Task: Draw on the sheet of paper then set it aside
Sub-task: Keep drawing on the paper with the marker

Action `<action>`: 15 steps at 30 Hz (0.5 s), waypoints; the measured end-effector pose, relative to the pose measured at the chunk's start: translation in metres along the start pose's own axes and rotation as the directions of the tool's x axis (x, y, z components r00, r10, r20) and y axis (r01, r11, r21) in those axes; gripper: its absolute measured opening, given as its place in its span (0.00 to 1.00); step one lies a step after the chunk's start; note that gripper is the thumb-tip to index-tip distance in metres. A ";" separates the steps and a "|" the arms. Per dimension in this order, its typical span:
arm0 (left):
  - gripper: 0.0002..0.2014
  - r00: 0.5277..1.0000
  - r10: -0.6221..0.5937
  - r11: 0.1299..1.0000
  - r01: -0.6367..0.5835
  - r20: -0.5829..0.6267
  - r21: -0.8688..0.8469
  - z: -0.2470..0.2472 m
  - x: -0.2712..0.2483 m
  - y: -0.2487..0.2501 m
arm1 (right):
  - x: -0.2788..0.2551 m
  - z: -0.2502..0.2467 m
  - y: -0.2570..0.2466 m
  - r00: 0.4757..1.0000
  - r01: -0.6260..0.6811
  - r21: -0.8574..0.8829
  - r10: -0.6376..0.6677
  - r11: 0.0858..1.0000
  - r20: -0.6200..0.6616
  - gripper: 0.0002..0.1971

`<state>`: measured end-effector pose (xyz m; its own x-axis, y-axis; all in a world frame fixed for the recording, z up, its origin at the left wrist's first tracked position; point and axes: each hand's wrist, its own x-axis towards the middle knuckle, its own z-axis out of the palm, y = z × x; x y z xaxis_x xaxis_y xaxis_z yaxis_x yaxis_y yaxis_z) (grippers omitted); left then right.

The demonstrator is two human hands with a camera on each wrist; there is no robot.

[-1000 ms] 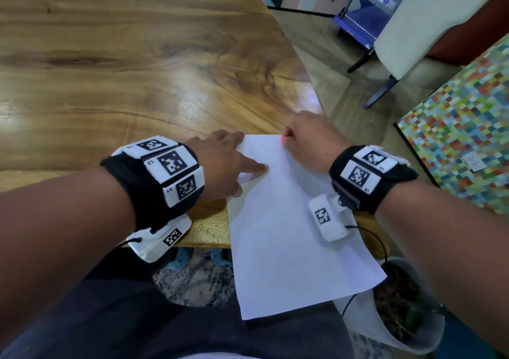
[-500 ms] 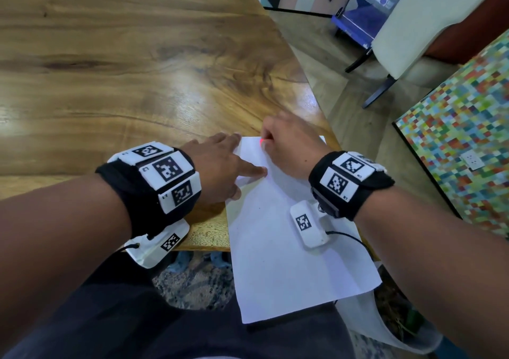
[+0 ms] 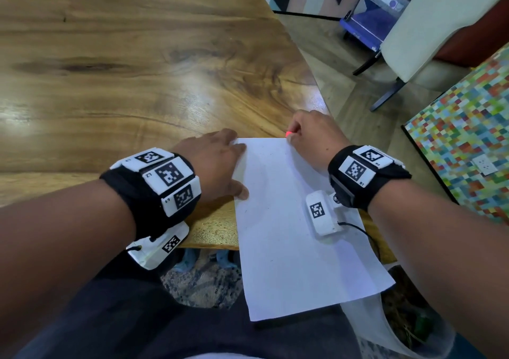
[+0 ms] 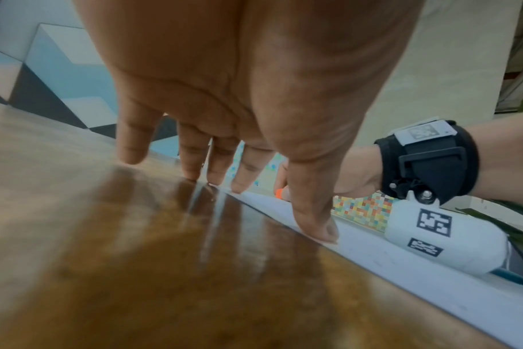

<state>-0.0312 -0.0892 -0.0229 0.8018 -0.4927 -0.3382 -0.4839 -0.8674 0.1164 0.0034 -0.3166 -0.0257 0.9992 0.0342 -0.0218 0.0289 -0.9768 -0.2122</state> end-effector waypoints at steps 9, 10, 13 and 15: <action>0.52 0.999 -0.048 0.999 0.049 0.026 -0.007 0.001 0.004 -0.002 | -0.048 0.011 -0.041 0.956 0.267 -0.038 -0.260 0.963 0.136 0.05; 0.52 0.998 -0.045 0.999 0.045 0.033 -0.002 0.000 0.005 -0.001 | -0.043 0.012 -0.041 0.959 0.263 -0.062 -0.254 0.963 0.128 0.04; 0.49 0.998 -0.060 0.998 0.060 0.023 0.003 0.000 0.006 -0.001 | -0.020 0.009 -0.037 0.974 0.216 -0.106 -0.206 0.971 0.098 0.04; 0.50 0.997 -0.078 0.997 0.078 0.014 0.011 0.002 0.006 -0.002 | -0.007 0.006 -0.035 0.983 0.167 -0.121 -0.155 0.979 0.103 0.04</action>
<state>-0.0266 -0.0903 -0.0271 0.8322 -0.4222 -0.3595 -0.4236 -0.9024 0.0793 -0.0044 -0.2816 -0.0242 0.9743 0.2069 -0.0892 0.1987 -0.9756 -0.0933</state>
